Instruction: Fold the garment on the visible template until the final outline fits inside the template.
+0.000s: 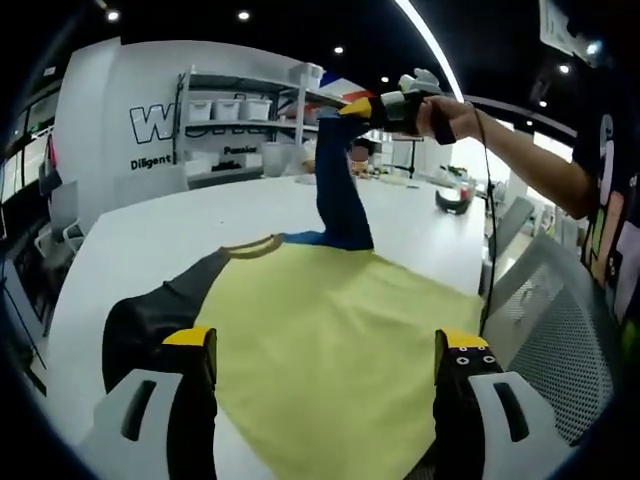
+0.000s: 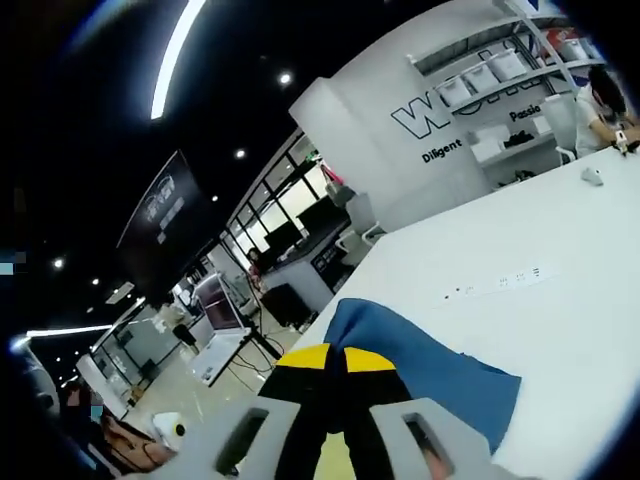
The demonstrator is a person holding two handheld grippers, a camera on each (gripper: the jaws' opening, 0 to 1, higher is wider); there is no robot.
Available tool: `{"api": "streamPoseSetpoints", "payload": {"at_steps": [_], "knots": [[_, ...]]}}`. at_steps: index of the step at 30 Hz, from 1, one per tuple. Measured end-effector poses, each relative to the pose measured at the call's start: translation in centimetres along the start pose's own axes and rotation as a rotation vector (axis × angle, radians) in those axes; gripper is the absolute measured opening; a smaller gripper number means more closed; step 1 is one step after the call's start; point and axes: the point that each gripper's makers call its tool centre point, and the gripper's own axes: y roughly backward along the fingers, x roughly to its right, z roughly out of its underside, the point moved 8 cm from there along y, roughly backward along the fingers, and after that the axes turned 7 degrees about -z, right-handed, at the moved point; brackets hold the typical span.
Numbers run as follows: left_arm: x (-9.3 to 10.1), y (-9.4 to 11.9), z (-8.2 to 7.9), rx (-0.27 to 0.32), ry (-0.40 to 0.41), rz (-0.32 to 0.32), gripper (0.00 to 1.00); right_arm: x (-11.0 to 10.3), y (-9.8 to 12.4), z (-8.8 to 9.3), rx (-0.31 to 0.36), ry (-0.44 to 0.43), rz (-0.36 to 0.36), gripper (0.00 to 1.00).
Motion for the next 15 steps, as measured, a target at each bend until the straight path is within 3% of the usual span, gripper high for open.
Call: {"api": "streamPoseSetpoints", "payload": {"at_steps": [9, 15], "knots": [[-0.1, -0.1, -0.1, 0.021, 0.024, -0.005, 0.86, -0.9, -5.5, 3.7, -0.110, 0.011, -0.045, 0.00], [0.1, -0.2, 0.2, 0.003, 0.016, 0.003, 0.88, -1.2, -7.7, 6.1, -0.181, 0.000, -0.069, 0.00]]}}
